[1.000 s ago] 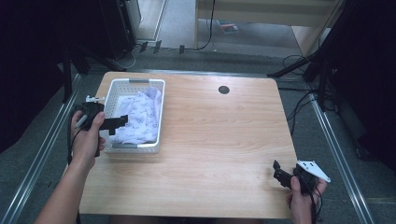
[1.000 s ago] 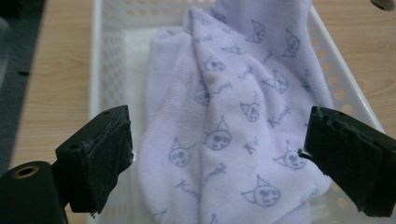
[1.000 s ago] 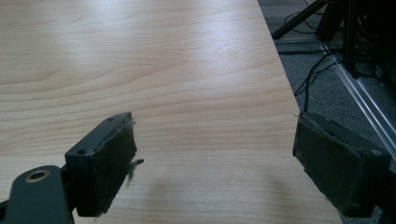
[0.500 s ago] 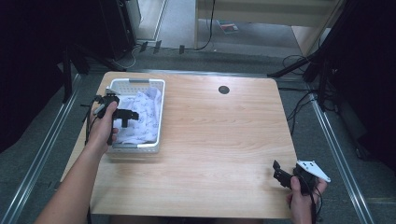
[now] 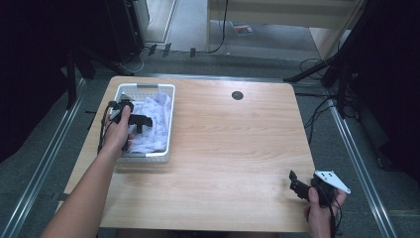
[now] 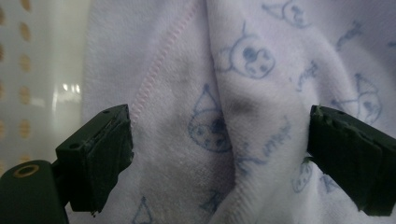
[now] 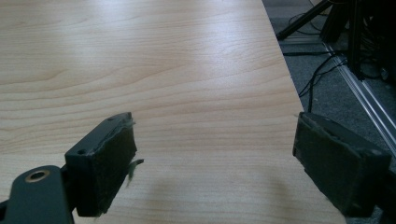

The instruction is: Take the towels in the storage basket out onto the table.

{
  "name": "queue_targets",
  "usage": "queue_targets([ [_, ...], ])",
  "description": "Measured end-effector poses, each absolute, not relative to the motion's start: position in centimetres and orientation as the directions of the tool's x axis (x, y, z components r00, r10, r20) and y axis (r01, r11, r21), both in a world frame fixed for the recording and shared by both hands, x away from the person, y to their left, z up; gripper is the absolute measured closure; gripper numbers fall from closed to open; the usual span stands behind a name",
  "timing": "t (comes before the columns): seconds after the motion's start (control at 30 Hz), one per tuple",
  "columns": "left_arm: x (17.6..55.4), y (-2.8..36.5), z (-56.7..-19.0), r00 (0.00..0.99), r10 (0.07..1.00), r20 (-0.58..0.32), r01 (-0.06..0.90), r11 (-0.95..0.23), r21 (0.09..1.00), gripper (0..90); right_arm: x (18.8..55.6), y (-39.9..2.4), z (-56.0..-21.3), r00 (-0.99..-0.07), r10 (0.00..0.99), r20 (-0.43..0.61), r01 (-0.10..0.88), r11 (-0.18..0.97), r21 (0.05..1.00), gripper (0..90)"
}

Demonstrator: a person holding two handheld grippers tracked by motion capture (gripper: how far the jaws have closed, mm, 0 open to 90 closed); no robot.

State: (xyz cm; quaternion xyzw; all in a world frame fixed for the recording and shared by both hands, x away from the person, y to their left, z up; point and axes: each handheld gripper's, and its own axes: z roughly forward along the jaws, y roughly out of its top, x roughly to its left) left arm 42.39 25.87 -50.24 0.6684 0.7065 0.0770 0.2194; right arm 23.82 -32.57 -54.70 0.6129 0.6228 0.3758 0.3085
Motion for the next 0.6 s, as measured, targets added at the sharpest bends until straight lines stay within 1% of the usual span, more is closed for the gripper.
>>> queue_targets([
  [0.13, 42.6, 25.5, -51.2, 0.004, 0.974, -0.226, 0.932, 0.079, 0.355, 3.9, 23.8, -32.6, -54.7, -0.059, 0.995, 0.076, 0.533, -0.032, 0.846, 13.7],
  [0.2, 42.7, 25.4, -51.4, 0.014, 0.975, -0.223, 0.934, 0.067, 0.351, 2.1, 23.8, -32.6, -54.7, -0.059, 0.995, 0.076, 0.533, -0.033, 0.846, 13.7],
  [0.23, 42.6, 25.4, -51.5, 0.035, 0.977, -0.210, 0.935, 0.042, 0.351, 0.0, 23.8, -32.6, -54.7, -0.059, 0.995, 0.076, 0.533, -0.033, 0.846, 13.7],
  [0.33, 42.6, 24.9, -51.7, 0.049, 0.984, -0.170, 0.931, 0.017, 0.364, 0.0, 23.8, -32.5, -54.7, -0.058, 0.996, 0.074, 0.534, -0.032, 0.845, 13.7],
  [0.43, 42.7, 24.8, -51.8, 0.057, 0.985, -0.162, 0.929, 0.007, 0.370, 0.0, 23.8, -32.5, -54.7, -0.059, 0.996, 0.072, 0.535, -0.029, 0.845, 13.7],
  [0.5, 42.7, 24.7, -51.8, 0.063, 0.986, -0.155, 0.930, -0.002, 0.368, 0.0, 23.8, -32.5, -54.7, -0.058, 0.996, 0.071, 0.534, -0.029, 0.845, 13.7],
  [0.6, 42.7, 24.2, -51.8, 0.078, 0.991, -0.109, 0.936, -0.036, 0.349, 0.5, 23.8, -32.5, -54.7, -0.058, 0.996, 0.071, 0.533, -0.029, 0.845, 13.7],
])
